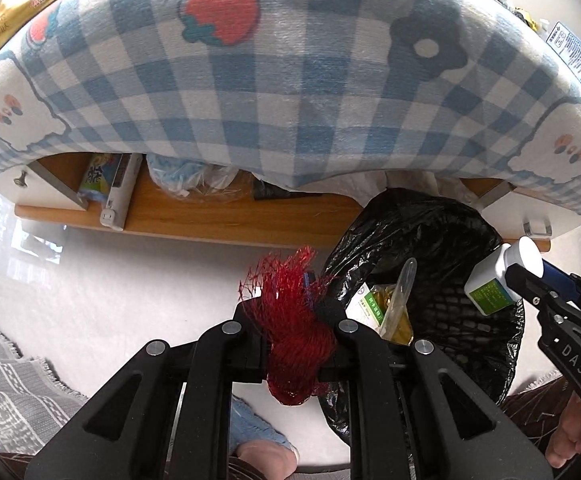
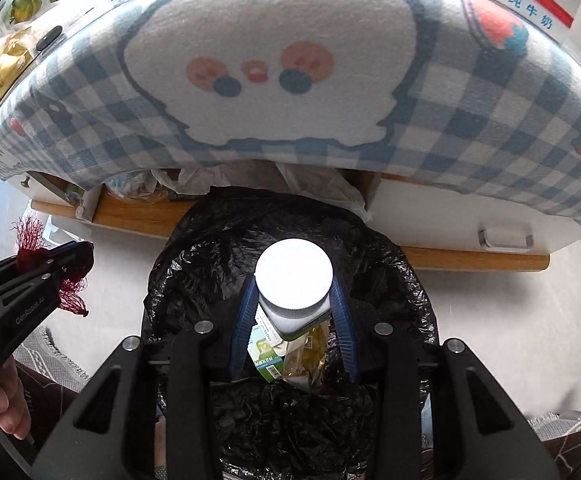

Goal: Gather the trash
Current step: 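Lower the white pill bottle into the bin and open the right tool, then lower the red mesh bag into the bin and open the left tool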

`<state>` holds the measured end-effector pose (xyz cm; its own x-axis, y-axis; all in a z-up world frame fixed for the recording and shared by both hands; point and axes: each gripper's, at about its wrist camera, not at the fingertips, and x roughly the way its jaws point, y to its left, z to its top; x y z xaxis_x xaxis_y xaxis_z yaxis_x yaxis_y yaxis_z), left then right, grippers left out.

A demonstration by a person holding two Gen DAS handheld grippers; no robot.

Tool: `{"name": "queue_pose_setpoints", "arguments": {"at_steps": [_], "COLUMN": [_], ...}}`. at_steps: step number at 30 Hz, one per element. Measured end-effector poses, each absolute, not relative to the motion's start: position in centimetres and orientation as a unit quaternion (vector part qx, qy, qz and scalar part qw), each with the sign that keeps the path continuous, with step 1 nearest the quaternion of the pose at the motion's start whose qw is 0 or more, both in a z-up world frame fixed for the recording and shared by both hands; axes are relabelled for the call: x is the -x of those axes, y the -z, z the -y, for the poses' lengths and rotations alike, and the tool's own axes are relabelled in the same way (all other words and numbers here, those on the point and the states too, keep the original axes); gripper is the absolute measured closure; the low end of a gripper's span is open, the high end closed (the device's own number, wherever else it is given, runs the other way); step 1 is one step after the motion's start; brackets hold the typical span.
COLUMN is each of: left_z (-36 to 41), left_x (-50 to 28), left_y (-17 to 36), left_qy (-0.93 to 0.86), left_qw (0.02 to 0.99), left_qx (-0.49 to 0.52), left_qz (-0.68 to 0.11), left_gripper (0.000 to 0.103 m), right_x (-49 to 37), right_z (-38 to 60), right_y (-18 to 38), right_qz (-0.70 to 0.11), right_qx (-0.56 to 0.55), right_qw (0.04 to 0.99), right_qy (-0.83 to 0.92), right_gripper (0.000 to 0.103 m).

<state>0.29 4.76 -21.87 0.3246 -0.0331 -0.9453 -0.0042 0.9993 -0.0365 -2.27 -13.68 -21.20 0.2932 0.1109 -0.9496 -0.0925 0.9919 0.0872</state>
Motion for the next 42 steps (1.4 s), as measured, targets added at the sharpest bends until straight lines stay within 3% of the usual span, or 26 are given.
{"name": "queue_pose_setpoints", "arguments": {"at_steps": [5, 9, 11, 16, 22, 42], "left_z": [-4.8, -4.7, -4.6, -4.4, -3.8, 1.0], "left_x": [-0.3, -0.1, 0.0, 0.3, 0.9, 2.5], "left_y": [22.0, 21.8, 21.6, 20.9, 19.7, 16.7], "left_qy": [0.009, 0.011, 0.012, 0.012, 0.014, 0.028], "left_qw": [0.812, 0.815, 0.815, 0.818, 0.823, 0.829], "left_qx": [0.017, 0.015, 0.016, 0.016, 0.019, 0.014], "left_qz": [-0.583, -0.58, -0.579, -0.574, -0.568, -0.558], "left_gripper": [0.09, 0.09, 0.09, 0.09, 0.09, 0.09], "right_x": [2.2, 2.4, 2.4, 2.8, 3.1, 4.8], "right_z": [13.3, 13.4, 13.4, 13.5, 13.8, 18.8], "right_y": [21.3, 20.9, 20.7, 19.6, 18.1, 14.8], "right_qz": [-0.591, -0.585, -0.584, -0.57, -0.555, -0.535], "right_qx": [-0.005, -0.012, -0.014, -0.018, -0.018, -0.008], "right_qw": [0.804, 0.808, 0.809, 0.819, 0.83, 0.845], "right_qy": [-0.065, -0.063, -0.065, -0.056, -0.044, 0.01], "right_gripper": [0.068, 0.05, 0.048, 0.026, 0.01, 0.008]}}
